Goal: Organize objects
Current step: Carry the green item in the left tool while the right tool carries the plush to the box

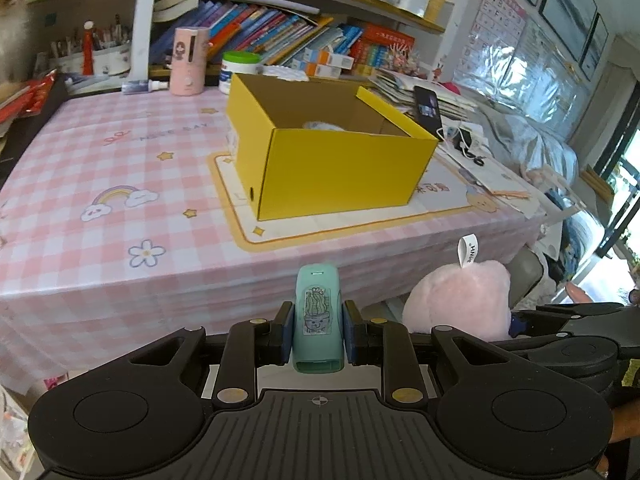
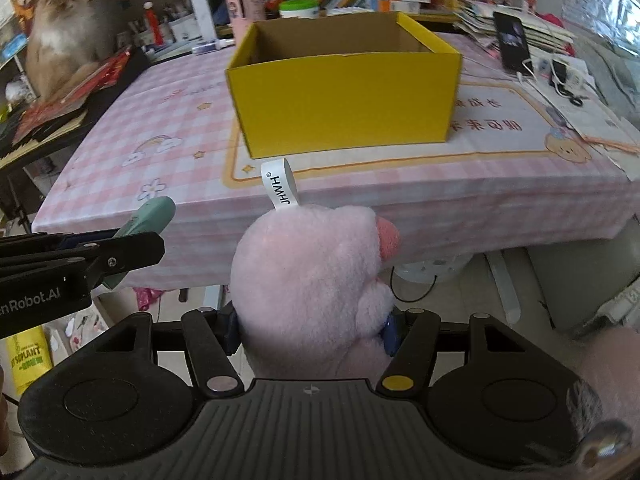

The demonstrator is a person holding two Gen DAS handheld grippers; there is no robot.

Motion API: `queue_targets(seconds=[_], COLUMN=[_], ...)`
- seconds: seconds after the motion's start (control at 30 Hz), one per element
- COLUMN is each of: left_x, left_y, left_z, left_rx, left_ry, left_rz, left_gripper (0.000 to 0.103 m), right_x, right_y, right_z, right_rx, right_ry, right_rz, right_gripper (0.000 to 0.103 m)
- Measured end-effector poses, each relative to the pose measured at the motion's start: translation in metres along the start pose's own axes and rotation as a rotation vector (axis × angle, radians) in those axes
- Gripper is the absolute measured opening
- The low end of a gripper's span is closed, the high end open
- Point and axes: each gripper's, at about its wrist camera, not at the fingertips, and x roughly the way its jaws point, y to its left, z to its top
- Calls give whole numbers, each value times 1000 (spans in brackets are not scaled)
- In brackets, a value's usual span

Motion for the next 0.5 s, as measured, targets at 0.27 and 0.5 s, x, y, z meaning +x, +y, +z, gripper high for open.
queue_targets(seconds=[0.27,0.5], left_x=[9,21], left_y=[-7,-14], left_z=[7,17], left_rx=[-4,-7], left_ry=[3,8], left_rz=[3,6], left_gripper=[23,23], right_x=[4,11], right_y=[-12,-23], right_z=[7,17], right_rx=[4,3], right_ry=[10,24], right_rz=[0,7], right_gripper=[60,60])
